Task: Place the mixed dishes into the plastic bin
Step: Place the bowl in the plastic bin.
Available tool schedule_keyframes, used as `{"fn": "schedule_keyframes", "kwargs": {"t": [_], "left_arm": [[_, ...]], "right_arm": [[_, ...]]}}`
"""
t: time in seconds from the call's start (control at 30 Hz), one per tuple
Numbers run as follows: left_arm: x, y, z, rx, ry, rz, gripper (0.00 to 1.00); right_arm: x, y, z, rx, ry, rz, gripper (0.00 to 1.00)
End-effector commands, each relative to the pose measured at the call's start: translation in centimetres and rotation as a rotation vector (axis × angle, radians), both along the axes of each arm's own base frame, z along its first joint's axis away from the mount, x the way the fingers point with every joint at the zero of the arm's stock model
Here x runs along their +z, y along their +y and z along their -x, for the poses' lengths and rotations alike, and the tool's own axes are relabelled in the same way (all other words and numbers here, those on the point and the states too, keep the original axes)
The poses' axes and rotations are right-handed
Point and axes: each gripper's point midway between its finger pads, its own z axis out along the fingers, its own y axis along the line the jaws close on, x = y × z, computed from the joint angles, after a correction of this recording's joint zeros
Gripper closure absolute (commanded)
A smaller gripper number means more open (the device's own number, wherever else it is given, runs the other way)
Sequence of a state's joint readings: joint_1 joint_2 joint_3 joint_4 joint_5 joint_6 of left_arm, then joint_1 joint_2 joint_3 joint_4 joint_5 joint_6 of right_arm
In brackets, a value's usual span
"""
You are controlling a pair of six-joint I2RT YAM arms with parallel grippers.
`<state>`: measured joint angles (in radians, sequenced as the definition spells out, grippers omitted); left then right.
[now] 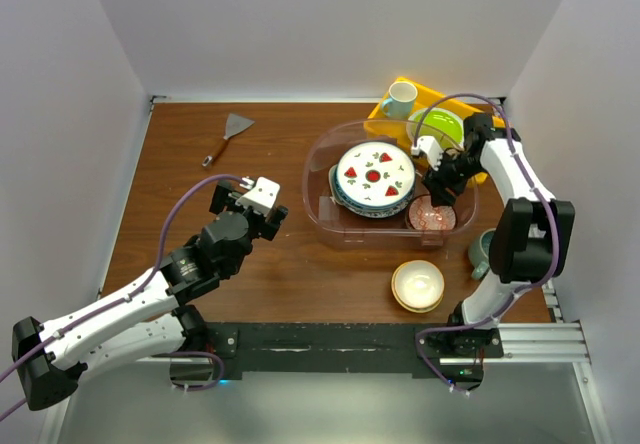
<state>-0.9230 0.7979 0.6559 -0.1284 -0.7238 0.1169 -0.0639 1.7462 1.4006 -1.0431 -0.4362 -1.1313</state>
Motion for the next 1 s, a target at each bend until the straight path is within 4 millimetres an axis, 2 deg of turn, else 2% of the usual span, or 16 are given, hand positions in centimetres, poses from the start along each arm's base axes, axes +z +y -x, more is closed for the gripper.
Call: {"fn": "schedule_keyframes", "kwargs": {"t": [0.0,0.03,0.13,0.5,0.73,0.83,0.97], "left_arm": [[1.1,-0.1,-0.2,0.000,-0.032,0.037,0.00],[1.1,-0.1,-0.2,-0.001,-0.031,0.037,0.00],[1.1,-0.2,-0.2,-0.004,-0.031,0.039,0.00],[1.4,-0.6,0.0,-0.035,-0.033,0.063,0.00],[2.2,-1.2,0.5,-0.086,-0.043,0.111,0.00],[2.5,-1.5,0.7,-0.110,-0.046,0.125,0.00],[2.7,-1.9,1.0,-0.137,-0.047,0.149,0.00]], "right_arm": [[5.9,0.6,-2.0,-0.087,-0.178,-0.041,0.34],[7.0,0.8,-1.9,-0.099,-0.202,-0.055,0.33],[8.6,2.2,-1.4,-0.119,-0.217,-0.142,0.29],[14.2,7.4,2.4,-0.104,-0.322,-0.468,0.20],[16.7,9.7,3.7,-0.115,-0.295,-0.651,0.17],[17.1,10.0,3.7,-0.119,-0.318,-0.688,0.15],[16.9,10.4,4.7,-0.116,-0.348,-0.730,0.13]]}}
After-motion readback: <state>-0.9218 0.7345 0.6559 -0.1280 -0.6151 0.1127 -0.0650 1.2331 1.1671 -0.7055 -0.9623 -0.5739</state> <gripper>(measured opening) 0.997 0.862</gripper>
